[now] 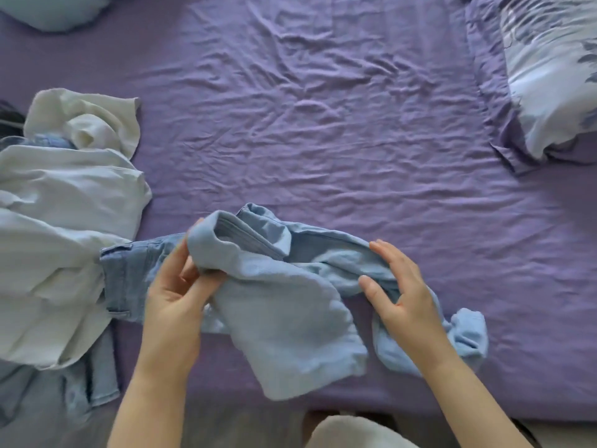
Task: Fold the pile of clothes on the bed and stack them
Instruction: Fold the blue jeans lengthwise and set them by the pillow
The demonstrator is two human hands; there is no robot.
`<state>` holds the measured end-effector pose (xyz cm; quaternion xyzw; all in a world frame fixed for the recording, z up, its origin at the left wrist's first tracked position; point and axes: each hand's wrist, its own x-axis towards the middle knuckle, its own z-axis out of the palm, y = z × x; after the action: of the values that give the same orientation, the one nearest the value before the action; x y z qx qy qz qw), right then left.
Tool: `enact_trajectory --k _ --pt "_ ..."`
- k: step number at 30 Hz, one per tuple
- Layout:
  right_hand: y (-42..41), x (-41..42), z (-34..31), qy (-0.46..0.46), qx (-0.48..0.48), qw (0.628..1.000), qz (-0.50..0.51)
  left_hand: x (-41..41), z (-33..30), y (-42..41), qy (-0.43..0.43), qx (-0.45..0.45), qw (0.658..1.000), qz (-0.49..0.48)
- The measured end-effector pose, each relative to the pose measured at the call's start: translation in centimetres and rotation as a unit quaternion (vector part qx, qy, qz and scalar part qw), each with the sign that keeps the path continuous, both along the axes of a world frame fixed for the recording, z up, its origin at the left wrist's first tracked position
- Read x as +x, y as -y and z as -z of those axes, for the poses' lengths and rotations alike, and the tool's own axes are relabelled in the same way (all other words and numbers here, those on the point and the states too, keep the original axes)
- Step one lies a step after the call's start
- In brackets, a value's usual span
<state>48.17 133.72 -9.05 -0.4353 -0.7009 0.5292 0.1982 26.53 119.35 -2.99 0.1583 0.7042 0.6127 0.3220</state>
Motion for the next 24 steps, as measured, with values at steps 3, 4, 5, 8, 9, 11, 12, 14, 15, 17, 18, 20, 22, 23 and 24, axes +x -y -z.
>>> enact_trajectory --k 3,4,5,8,9,11,12,14,15,17,18,20,22,23,24 --pt "0.6 0.3 3.1 0.087 0.000 0.996 -0.010 -4.7 -0.8 0.8 -0.063 -0.022 0.997 0.034" --pt "0.8 0.4 4.1 0.119 0.003 0.993 -0.017 -5.5 -0.5 0.6 -0.087 -0.039 0.994 0.054" --pt "0.9 0.4 4.9 0.143 0.011 0.989 -0.023 -5.8 0.2 0.2 -0.108 -0.059 0.990 0.076" --pt "0.4 0.3 6.6 0.187 0.020 0.982 -0.033 -4.8 4.3 -1.4 -0.161 -0.136 0.968 0.138" --pt "0.0 0.3 7.0 0.199 0.016 0.979 -0.034 -4.3 6.0 -2.0 -0.194 -0.175 0.951 0.166" --pt "-1.0 0.3 7.8 0.222 0.017 0.974 -0.030 -3.4 9.3 -3.0 -0.249 -0.246 0.903 0.248" --pt "-1.6 0.3 8.2 0.234 0.023 0.972 -0.026 -3.0 10.7 -3.5 -0.254 -0.272 0.881 0.293" --pt "-2.8 0.2 9.0 0.268 0.030 0.963 -0.017 -2.6 12.7 -4.3 -0.244 -0.313 0.845 0.358" --pt "-3.4 0.3 9.4 0.291 0.034 0.956 -0.009 -2.4 13.3 -4.8 -0.258 -0.331 0.831 0.365" --pt "-4.6 0.8 10.2 0.344 0.029 0.938 0.009 -2.7 14.0 -6.6 -0.330 -0.339 0.814 0.337" --pt "-5.0 1.2 10.5 0.369 0.009 0.929 0.010 -3.0 14.3 -7.7 -0.367 -0.327 0.805 0.331" --pt "-5.2 2.2 11.1 0.411 -0.045 0.911 -0.008 -3.6 15.3 -10.2 -0.420 -0.300 0.777 0.360" --pt "-4.9 3.4 11.5 0.405 -0.066 0.912 0.000 -4.0 16.8 -12.5 -0.433 -0.331 0.725 0.421" --pt "-4.6 4.0 11.5 0.383 -0.065 0.921 0.024 -4.1 17.6 -13.3 -0.434 -0.362 0.690 0.452" --pt "-4.3 4.6 11.3 0.356 -0.064 0.931 0.053 -4.2 18.3 -13.8 -0.435 -0.391 0.657 0.476"
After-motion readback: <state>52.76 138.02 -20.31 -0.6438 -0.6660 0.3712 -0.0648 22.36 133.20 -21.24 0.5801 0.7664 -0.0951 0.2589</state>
